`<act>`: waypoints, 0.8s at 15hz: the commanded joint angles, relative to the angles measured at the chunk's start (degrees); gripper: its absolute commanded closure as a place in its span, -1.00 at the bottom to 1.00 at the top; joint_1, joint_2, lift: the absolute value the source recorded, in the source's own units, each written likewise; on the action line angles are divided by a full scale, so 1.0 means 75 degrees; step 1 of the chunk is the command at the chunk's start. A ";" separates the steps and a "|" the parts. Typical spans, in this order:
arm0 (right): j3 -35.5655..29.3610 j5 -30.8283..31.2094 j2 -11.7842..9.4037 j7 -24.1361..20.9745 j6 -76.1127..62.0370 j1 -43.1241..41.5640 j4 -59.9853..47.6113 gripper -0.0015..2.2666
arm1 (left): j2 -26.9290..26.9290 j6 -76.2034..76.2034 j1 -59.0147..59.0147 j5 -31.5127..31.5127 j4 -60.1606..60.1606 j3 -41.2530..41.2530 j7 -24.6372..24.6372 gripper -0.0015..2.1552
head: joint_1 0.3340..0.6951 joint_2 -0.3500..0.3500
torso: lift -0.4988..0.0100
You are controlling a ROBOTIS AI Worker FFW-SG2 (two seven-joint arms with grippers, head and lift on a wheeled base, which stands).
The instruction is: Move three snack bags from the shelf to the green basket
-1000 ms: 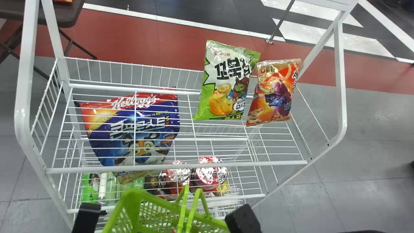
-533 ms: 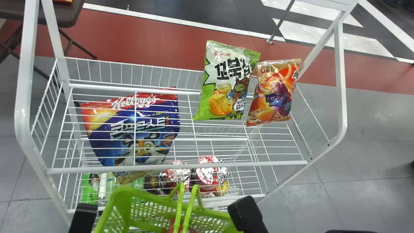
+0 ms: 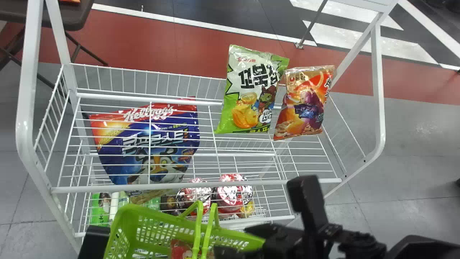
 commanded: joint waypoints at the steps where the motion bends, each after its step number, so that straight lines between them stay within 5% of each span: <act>1: -0.0619 -0.0023 0.0138 0.0390 -0.1845 -0.0367 0.0617 -0.91 | -0.0001 -0.0034 -0.0001 -0.0001 0.0011 -0.0013 -0.0001 0.89 | 1.00 -1.00 | 0.79; 6: -0.0853 0.0516 0.0208 0.0917 -0.5267 -0.1703 0.2656 -0.93 | -0.0012 -0.0034 -0.0013 -0.0036 0.0082 -0.0084 0.0058 0.89 | 1.00 -1.00 | 0.79; 12: -0.0677 0.1488 0.0079 -0.0372 -0.7166 -0.2500 0.4250 -0.92 | -0.0012 -0.0080 -0.0013 -0.0048 0.0211 -0.0049 0.0070 0.89 | 1.00 -1.00 | 0.79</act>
